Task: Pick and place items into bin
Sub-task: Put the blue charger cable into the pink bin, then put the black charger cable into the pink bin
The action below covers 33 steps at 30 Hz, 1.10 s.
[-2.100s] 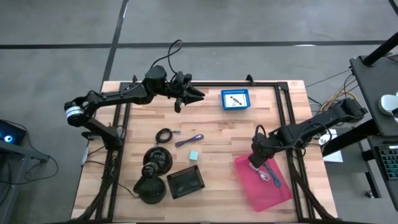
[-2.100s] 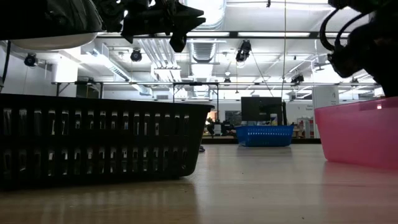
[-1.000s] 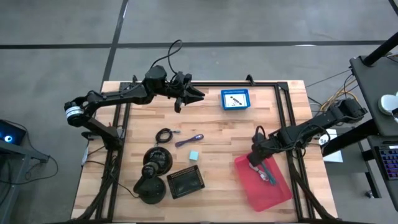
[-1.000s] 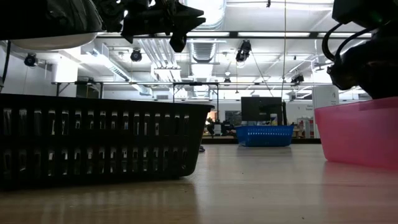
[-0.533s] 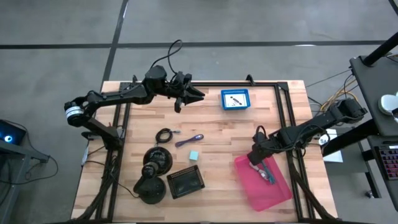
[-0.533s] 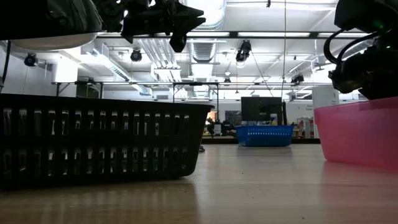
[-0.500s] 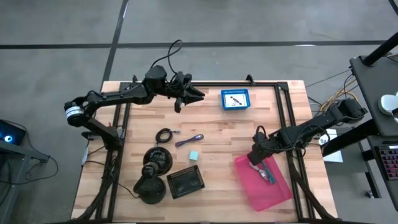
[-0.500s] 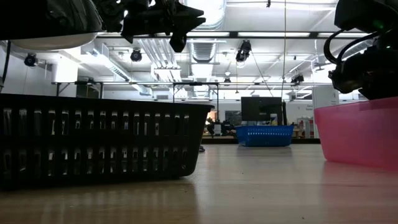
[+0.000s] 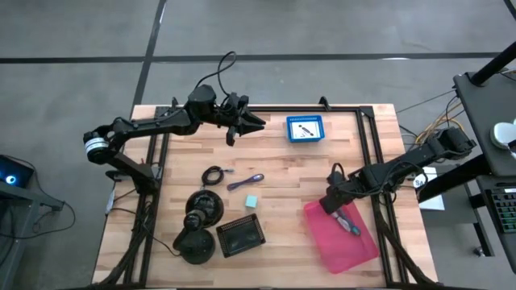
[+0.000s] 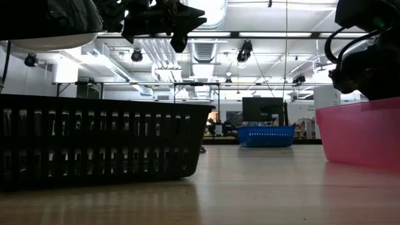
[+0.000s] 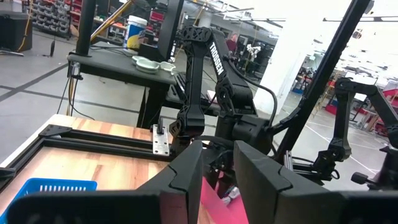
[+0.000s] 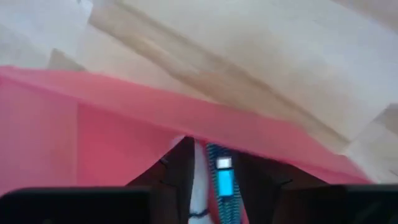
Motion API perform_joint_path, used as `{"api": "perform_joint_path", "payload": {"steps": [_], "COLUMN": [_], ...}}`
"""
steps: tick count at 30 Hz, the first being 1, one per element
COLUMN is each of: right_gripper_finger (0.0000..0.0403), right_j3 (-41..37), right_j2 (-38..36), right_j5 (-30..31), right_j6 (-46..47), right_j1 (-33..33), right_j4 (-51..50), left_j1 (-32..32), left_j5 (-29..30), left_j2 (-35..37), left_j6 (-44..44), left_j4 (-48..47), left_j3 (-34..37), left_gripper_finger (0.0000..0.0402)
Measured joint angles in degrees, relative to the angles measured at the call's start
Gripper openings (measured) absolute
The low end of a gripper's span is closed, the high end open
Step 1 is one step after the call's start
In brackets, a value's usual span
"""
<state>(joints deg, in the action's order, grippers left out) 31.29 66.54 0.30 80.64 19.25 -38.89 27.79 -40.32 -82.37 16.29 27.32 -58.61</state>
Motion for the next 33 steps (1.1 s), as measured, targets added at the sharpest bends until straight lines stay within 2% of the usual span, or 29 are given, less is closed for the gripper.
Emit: {"api": "perform_joint_path", "payload": {"steps": [8,12,17,22,27,33], "right_gripper_finger": [0.0123,0.0125,0.012,0.0113,0.0106,0.0098], "right_j3": [1.4,3.8,8.2,13.7,19.4,28.0], "right_j2": [0.0,-0.1,-0.1,-0.1,-0.6,-3.8], "right_j5": [-5.9,-5.2,-1.5,6.5,19.6,36.1], "right_j6": [0.0,-0.6,-5.3,-11.9,-18.4,-29.8], "right_j1": [0.0,0.0,0.0,0.0,0.0,0.0], "right_j4": [0.7,0.8,0.8,0.9,0.9,2.1], "left_j1": [0.0,0.0,0.0,0.0,0.0,0.0], "left_j5": [0.0,0.0,0.0,0.0,0.0,-0.1], "left_j2": [0.0,0.0,0.0,0.0,0.0,0.0], "left_j6": [-0.1,-0.1,-0.1,-0.1,0.2,5.3], "left_j4": [0.0,0.0,0.0,0.0,-0.9,-3.0], "left_j3": [0.0,0.0,0.0,0.0,0.0,0.0], "left_gripper_finger": [0.0076,0.0076,0.0076,0.0076,0.0076,0.0076]}}
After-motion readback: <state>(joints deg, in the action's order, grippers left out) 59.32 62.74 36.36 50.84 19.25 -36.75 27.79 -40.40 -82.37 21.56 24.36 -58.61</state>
